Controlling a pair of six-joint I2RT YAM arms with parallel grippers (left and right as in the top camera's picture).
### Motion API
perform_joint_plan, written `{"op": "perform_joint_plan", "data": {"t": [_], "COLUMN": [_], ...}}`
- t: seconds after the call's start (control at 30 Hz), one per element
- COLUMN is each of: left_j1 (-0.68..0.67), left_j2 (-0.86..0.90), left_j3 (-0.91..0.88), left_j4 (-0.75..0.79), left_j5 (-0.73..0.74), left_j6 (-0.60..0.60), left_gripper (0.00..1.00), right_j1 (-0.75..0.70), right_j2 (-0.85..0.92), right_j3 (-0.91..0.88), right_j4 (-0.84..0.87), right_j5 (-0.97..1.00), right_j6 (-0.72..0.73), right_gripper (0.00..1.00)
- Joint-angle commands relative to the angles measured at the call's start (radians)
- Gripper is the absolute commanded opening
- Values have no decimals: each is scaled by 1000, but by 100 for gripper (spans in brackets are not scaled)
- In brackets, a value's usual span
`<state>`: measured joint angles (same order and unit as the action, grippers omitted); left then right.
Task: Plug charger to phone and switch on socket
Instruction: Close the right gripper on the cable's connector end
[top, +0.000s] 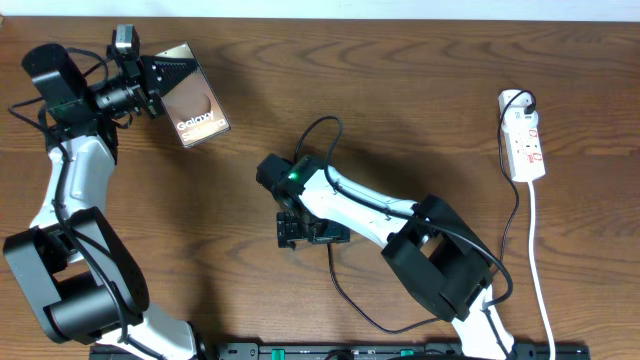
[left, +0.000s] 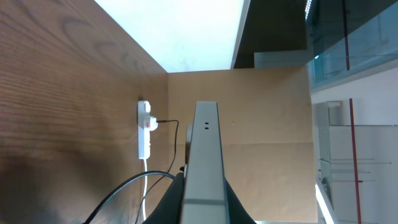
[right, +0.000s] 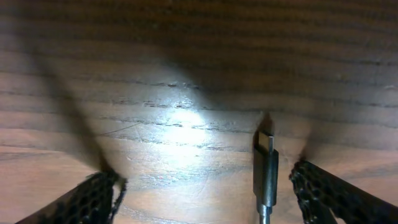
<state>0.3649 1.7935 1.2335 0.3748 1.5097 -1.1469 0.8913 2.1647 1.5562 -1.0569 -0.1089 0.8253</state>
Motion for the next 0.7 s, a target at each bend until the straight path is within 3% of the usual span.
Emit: {"op": "perform_joint_plan", "data": {"t": [0.0, 0.2, 0.53, 0.67], "left_j1": [3, 3, 3, 3], "left_j2": [-17, -17, -17, -17], "left_j3": [6, 6, 6, 6], "left_j4": [9, 9, 9, 9], "left_j5": [24, 24, 24, 24], "left_j6": [14, 14, 14, 14], "left_gripper": [7, 7, 7, 7], "right_j1": [-2, -8, -10, -13], "right_j2": [14, 14, 14, 14], "right_j3": [-23, -28, -28, -28], "right_j4": [2, -1, -5, -6], "right_j5": [-6, -6, -6, -6], "right_j6": [-11, -11, -11, -11], "right_gripper": [84, 60, 32, 15]}}
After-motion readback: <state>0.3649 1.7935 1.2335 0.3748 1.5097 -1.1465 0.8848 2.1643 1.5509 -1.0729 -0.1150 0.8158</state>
